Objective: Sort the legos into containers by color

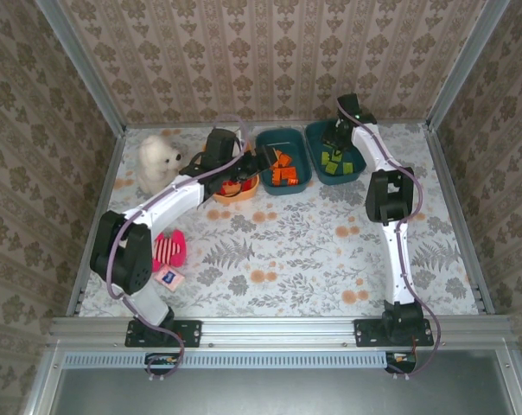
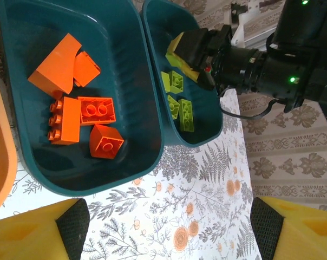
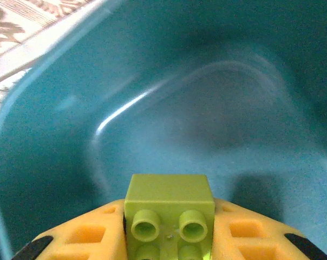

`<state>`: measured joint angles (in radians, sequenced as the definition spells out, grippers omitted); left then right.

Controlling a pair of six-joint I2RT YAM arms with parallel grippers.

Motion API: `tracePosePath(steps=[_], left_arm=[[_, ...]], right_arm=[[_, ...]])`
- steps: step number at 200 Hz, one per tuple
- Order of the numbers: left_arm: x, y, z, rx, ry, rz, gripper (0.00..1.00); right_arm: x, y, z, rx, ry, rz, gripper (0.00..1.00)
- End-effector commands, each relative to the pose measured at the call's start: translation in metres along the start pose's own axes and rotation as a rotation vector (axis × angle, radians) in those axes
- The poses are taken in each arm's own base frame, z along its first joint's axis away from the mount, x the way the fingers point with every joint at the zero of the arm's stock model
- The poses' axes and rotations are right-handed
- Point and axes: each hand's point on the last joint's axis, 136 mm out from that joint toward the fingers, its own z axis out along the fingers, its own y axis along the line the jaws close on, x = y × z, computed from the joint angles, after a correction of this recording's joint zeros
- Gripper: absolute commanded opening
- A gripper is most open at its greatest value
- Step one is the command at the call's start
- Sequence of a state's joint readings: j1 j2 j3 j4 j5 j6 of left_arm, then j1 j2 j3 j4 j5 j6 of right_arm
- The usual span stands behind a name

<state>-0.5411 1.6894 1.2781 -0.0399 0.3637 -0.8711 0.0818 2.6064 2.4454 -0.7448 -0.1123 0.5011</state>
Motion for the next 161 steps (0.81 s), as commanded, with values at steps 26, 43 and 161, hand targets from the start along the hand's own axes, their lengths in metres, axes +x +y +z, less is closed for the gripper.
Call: tracePosePath(steps=[26, 43, 161], left_arm=[[-0.010, -0.007, 0.003, 0.033, -0.011, 0.009, 0.81], [-0.008, -0.004, 0.004, 0.029, -0.008, 0.002, 0.81], [0.019, 0.021, -0.025, -0.054, 0.045, -0.022, 0.81]], right_arm=[[-0.005, -0.012, 0.008, 0.011, 0.002, 0.010, 0.43], [-0.003, -0.014, 0.008, 0.019, 0.011, 0.009, 0.49], [-0.037, 0.061, -0.142, -0.090, -0.247, -0.041, 0.57]])
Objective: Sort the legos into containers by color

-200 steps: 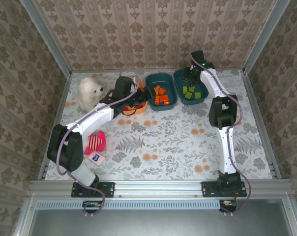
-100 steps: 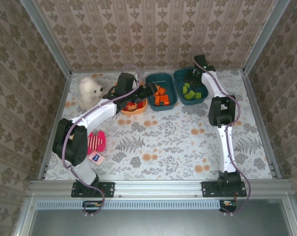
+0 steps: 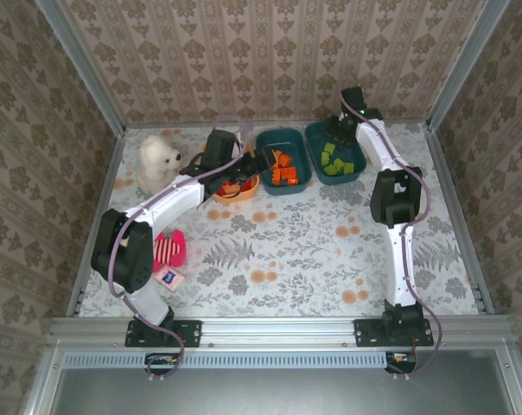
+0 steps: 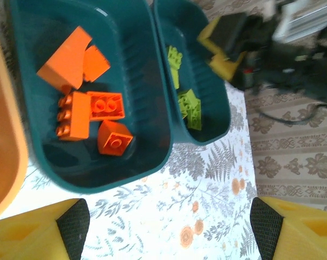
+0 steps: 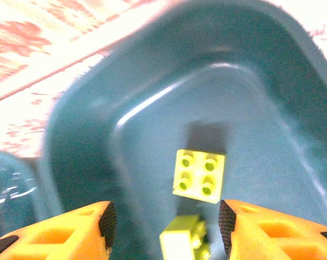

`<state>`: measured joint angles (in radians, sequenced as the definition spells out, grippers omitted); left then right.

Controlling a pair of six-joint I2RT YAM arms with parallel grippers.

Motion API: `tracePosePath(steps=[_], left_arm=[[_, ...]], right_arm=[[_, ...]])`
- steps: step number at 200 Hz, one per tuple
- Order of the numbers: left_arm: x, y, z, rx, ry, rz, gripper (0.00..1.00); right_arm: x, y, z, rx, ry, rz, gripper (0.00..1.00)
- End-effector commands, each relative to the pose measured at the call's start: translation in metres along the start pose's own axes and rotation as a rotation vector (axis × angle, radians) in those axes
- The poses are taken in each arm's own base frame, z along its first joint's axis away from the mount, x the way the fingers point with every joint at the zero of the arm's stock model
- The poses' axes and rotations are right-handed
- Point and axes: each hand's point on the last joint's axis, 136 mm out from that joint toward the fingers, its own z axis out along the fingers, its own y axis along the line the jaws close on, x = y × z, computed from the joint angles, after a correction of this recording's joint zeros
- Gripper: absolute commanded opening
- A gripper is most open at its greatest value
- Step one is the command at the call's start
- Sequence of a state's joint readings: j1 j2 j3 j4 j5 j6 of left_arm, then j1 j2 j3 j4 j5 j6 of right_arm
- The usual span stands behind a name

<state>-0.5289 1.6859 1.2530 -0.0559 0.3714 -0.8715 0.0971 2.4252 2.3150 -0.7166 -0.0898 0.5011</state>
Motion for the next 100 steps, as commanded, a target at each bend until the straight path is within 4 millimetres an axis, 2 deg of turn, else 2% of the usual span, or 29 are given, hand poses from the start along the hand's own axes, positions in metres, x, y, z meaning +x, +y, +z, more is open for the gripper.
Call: tracePosePath(steps=[1, 18, 42, 69, 82, 85, 93, 97, 100], left_arm=[[0.014, 0.008, -0.024, -0.029, 0.026, -0.002, 0.81], [0.031, 0.018, -0.037, -0.055, 0.058, 0.006, 0.81], [0.057, 0.033, -0.057, -0.092, 0.101, 0.006, 0.81], [0.085, 0.052, -0.083, -0.152, 0.144, 0.018, 0.81], [0.098, 0.063, -0.097, -0.189, 0.158, 0.018, 0.81], [0.100, 0.064, -0.100, -0.191, 0.156, 0.021, 0.81], [0.107, 0.071, -0.108, -0.209, 0.161, 0.018, 0.81], [0.110, 0.074, -0.112, -0.219, 0.163, 0.016, 0.81], [0.113, 0.077, -0.115, -0.226, 0.165, 0.014, 0.81]], right_arm=[[-0.029, 0.041, -0.082, -0.064, -0.175, -0.020, 0.57], [-0.016, 0.044, -0.115, -0.059, -0.218, -0.029, 0.59], [0.019, 0.040, -0.158, -0.046, -0.259, -0.075, 0.62], [0.083, 0.027, -0.199, -0.047, -0.244, -0.146, 0.68], [0.122, 0.015, -0.211, -0.053, -0.203, -0.171, 0.71], [0.129, 0.014, -0.221, -0.064, -0.209, -0.177, 0.72], [0.150, 0.005, -0.230, -0.069, -0.185, -0.192, 0.74], [0.162, 0.001, -0.234, -0.071, -0.170, -0.198, 0.75], [0.169, -0.002, -0.236, -0.075, -0.159, -0.204, 0.81]])
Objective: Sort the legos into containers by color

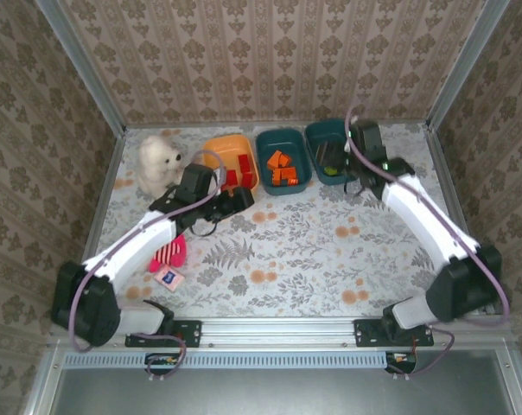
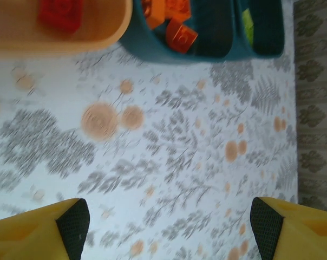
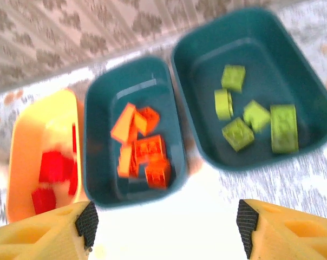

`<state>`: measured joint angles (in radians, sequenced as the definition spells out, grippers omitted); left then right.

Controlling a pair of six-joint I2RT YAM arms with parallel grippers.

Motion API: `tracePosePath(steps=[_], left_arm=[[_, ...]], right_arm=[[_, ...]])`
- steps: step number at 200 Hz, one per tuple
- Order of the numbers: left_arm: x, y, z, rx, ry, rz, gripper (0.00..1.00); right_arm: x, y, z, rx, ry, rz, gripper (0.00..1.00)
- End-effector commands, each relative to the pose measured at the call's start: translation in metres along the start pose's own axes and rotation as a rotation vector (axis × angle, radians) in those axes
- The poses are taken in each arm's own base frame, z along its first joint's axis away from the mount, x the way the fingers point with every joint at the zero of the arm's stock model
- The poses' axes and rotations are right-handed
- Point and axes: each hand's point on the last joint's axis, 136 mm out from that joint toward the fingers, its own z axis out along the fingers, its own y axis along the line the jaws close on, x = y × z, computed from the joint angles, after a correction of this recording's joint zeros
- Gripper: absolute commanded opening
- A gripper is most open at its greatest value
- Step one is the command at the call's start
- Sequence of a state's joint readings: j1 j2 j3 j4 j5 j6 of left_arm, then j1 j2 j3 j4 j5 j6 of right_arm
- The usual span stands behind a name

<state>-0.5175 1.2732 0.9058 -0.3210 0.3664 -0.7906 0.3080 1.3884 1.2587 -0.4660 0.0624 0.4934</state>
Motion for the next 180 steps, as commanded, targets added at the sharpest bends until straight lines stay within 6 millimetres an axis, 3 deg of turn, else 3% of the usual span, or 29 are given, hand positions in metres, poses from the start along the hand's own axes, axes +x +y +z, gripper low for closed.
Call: tracePosePath(steps=[1, 4, 7, 19, 28, 52, 79, 102, 122, 136, 153, 180], left_arm=[[0.028, 0.028, -0.018, -0.088, 0.044, 0.009, 0.81], [0.030, 0.031, -0.020, -0.096, 0.042, 0.008, 0.81], [0.033, 0.034, -0.022, -0.106, 0.046, 0.003, 0.81], [0.041, 0.046, -0.031, -0.141, 0.036, -0.014, 0.82], [0.046, 0.055, -0.037, -0.170, 0.031, -0.037, 0.99], [0.050, 0.069, -0.052, -0.203, -0.017, -0.075, 1.00], [0.045, 0.093, -0.072, -0.304, -0.092, -0.120, 1.00], [0.034, 0.124, -0.104, -0.514, -0.168, -0.147, 1.00], [0.019, 0.161, -0.152, -0.813, -0.342, -0.191, 1.00], [0.007, 0.176, -0.179, -0.947, -0.460, -0.161, 1.00], [-0.014, 0.182, -0.188, -0.994, -0.583, -0.029, 1.00], [-0.034, 0.201, -0.187, -1.081, -0.700, 0.129, 1.00]], right_arm=[[0.049, -0.017, -0.031, 0.019, 0.046, -0.043, 0.84], [0.056, -0.019, -0.034, 0.012, 0.057, -0.045, 0.97], [0.066, -0.022, -0.038, 0.006, 0.074, -0.048, 1.00], [0.097, -0.034, -0.055, -0.004, 0.127, -0.050, 1.00], [0.114, -0.044, -0.068, 0.002, 0.148, -0.048, 1.00], [0.136, -0.065, -0.099, 0.019, 0.137, -0.078, 1.00], [0.130, -0.094, -0.109, 0.169, 0.073, -0.079, 1.00], [0.096, -0.138, -0.114, 0.467, -0.088, 0.000, 1.00], [0.078, -0.149, -0.095, 0.503, -0.208, 0.003, 1.00], [0.067, -0.158, -0.083, 0.528, -0.320, 0.018, 1.00], [0.061, -0.165, -0.068, 0.562, -0.420, -0.038, 1.00], [0.071, -0.170, -0.030, 0.583, -0.388, -0.188, 1.00]])
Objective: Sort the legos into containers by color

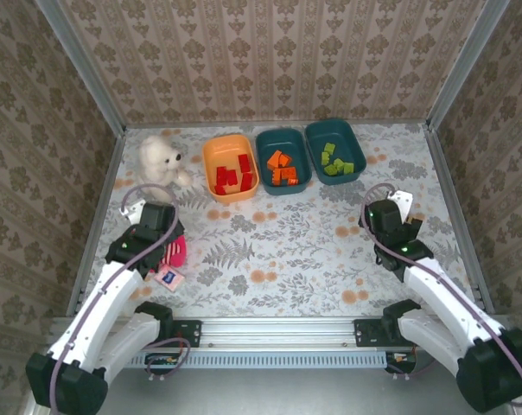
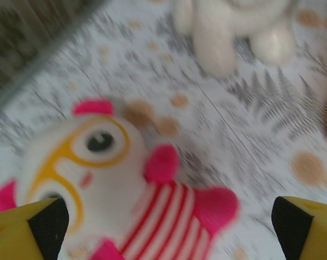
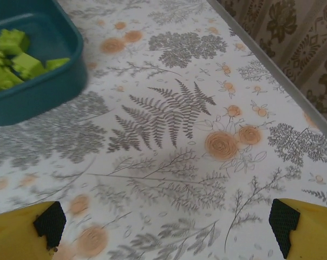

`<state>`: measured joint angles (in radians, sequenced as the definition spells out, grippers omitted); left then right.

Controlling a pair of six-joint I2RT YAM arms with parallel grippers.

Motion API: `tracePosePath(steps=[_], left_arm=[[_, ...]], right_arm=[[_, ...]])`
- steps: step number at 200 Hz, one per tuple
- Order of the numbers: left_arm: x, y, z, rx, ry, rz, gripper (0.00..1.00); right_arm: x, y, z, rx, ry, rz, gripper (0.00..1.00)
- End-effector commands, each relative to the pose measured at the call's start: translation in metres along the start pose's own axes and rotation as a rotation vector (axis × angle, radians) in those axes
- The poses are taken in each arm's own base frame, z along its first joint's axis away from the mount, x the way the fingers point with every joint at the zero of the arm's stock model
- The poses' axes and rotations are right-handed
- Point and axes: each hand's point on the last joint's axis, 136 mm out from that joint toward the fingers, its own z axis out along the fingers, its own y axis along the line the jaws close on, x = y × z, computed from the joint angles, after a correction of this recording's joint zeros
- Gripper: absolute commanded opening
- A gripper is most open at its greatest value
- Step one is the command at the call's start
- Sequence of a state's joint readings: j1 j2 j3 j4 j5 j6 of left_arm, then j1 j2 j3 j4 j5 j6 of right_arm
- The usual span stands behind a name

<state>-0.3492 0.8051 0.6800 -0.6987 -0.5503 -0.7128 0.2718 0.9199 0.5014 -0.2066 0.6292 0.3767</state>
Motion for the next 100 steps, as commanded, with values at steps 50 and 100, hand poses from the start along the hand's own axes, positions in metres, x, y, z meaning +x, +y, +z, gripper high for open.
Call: tracePosePath(steps=[50, 100], left_arm=[[-0.037, 0.004, 0.075, -0.064, -0.174, 0.218, 1.00], [-0.045, -0.025, 0.124, 0.060, -0.211, 0.221, 1.00]], right_arm=[[-0.012, 0.046, 0.057, -0.086, -0.114, -0.136, 1.00], [-0.039, 0.065, 0.097, -0.172, -0.178, -0.157, 1.00]])
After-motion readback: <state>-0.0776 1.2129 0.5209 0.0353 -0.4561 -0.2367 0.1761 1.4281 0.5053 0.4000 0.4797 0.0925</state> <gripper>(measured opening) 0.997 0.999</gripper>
